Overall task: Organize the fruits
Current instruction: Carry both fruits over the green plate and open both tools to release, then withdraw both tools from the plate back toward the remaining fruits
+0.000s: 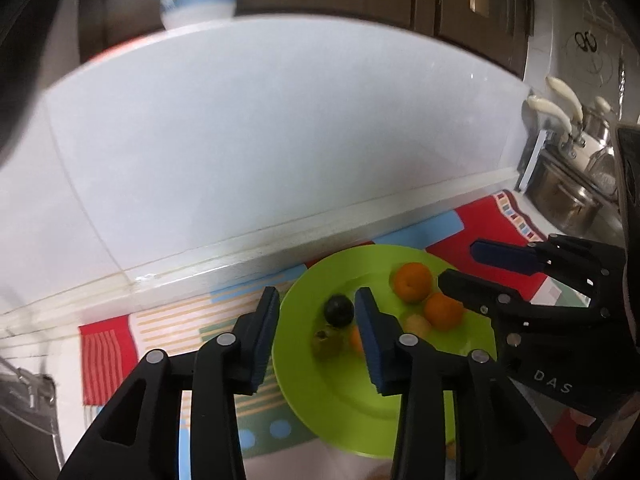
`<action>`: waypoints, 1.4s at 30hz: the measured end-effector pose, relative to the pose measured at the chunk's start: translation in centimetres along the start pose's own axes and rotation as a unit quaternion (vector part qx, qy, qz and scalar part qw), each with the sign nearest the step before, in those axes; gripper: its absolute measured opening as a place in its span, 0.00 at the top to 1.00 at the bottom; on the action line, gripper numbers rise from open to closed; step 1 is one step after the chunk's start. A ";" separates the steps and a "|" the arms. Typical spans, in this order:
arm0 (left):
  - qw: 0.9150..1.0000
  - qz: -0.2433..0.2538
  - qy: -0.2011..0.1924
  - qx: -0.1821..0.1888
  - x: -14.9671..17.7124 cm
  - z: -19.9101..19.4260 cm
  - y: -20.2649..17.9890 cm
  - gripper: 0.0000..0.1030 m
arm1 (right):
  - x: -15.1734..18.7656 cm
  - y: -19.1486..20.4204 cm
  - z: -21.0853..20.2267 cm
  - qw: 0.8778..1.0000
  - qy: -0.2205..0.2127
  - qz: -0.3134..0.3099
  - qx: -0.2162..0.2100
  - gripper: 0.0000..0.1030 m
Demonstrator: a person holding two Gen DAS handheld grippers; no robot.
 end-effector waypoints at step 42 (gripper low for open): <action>0.993 0.061 -0.095 -0.022 6.8 -15.8 -2.0 0.11 | 7.7 5.1 -15.7 0.993 -0.071 0.082 0.037 0.48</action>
Point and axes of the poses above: each gripper's, at about its wrist camera, not at the fingertips, and z roughly the way its jaws point, y to its left, x to its underside, the point moved 6 cm from there along z, roughly the way its jaws point, and after that the axes turned 1 degree about -z, right-handed, at the moved point
